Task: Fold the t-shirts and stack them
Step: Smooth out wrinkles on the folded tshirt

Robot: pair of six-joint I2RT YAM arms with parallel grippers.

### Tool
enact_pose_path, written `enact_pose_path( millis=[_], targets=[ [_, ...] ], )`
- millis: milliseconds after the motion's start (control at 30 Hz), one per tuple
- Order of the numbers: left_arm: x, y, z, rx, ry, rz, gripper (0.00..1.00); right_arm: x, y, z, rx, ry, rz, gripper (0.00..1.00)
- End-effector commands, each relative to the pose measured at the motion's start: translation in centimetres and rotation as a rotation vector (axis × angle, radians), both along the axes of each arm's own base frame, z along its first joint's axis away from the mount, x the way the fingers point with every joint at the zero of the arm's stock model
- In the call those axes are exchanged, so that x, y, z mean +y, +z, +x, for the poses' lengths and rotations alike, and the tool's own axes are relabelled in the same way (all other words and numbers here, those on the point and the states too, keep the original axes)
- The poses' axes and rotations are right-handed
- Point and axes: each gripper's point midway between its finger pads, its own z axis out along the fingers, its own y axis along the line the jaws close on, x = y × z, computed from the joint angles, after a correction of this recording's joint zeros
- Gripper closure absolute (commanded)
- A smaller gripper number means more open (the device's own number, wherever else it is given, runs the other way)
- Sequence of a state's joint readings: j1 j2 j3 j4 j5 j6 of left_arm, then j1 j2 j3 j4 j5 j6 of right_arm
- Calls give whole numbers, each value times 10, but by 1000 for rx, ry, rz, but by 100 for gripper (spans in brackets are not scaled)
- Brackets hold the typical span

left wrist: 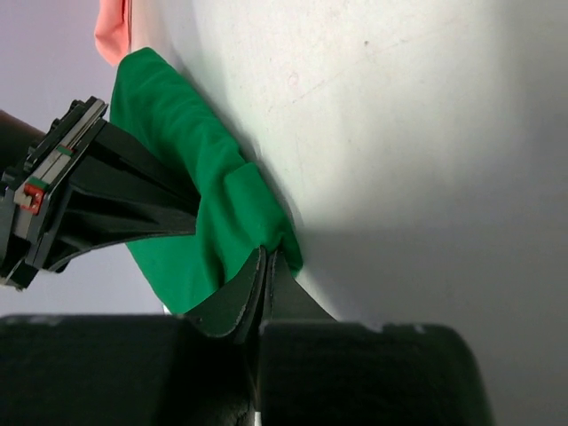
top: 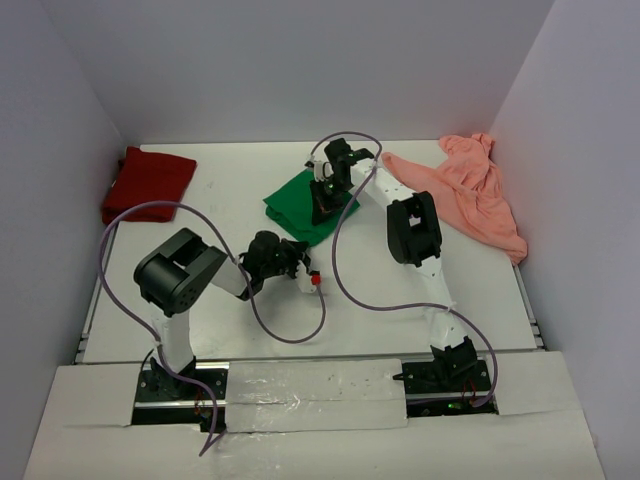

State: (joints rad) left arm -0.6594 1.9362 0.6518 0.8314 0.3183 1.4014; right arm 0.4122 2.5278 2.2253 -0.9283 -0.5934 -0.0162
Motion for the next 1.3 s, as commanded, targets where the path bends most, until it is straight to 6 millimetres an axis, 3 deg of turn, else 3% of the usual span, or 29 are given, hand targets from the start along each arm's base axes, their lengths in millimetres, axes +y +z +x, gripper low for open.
enact_pose_path(
  millis=[0,200,400,433,500,533,600,667,733,767,800,833,867,933,967,1000,1033,1067,1100,1133,1200,1267],
  targets=[
    [0,23,-7,-22,-2,-51,100,-10,-6,0,15,-10,-21,100],
    [22,21,-26,-14,33,-48,100,-8,0,1,11,-12,-13,100],
    [26,23,-30,-9,49,-56,100,-5,6,2,-2,-12,-11,100],
    [24,27,-29,-2,59,-81,81,-5,7,1,-2,-10,-11,100],
    [22,32,-25,6,84,-114,63,-5,6,-1,1,-3,-13,100],
    [22,36,-22,3,99,-139,27,-5,7,-2,0,-2,-13,100],
    [20,65,-11,-53,150,-240,2,-6,7,-3,-10,13,-18,100],
    [15,91,3,-78,193,-308,1,-3,17,-5,-39,33,-4,100],
    [21,116,20,-69,310,-403,1,0,24,-7,-76,66,25,79],
    [21,138,33,-87,348,-454,1,2,47,-4,-145,81,41,58],
    [22,154,38,-76,381,-514,1,4,48,-4,-189,89,47,54],
    [35,171,49,-100,469,-570,1,2,56,-1,-243,85,38,51],
    [42,201,62,-131,514,-653,1,2,91,1,-340,81,54,49],
    [58,233,73,-84,603,-783,1,-3,108,6,-460,55,42,48],
    [75,264,85,-104,667,-873,1,-6,124,8,-513,32,47,48],
    [79,260,87,-1,715,-880,1,-13,155,9,-609,-7,62,49],
    [83,267,91,39,737,-896,1,-24,169,16,-670,-59,29,50],
    [94,294,94,47,740,-958,1,-30,182,17,-708,-86,26,50],
    [95,298,94,109,742,-1010,1,-37,192,17,-735,-111,21,51],
    [96,290,92,165,759,-980,1,-47,215,16,-775,-141,25,51],
    [93,299,86,217,720,-1012,1,-60,232,12,-769,-172,27,51],
    [81,287,80,305,691,-978,1,-84,253,12,-781,-245,17,53]
  ],
)
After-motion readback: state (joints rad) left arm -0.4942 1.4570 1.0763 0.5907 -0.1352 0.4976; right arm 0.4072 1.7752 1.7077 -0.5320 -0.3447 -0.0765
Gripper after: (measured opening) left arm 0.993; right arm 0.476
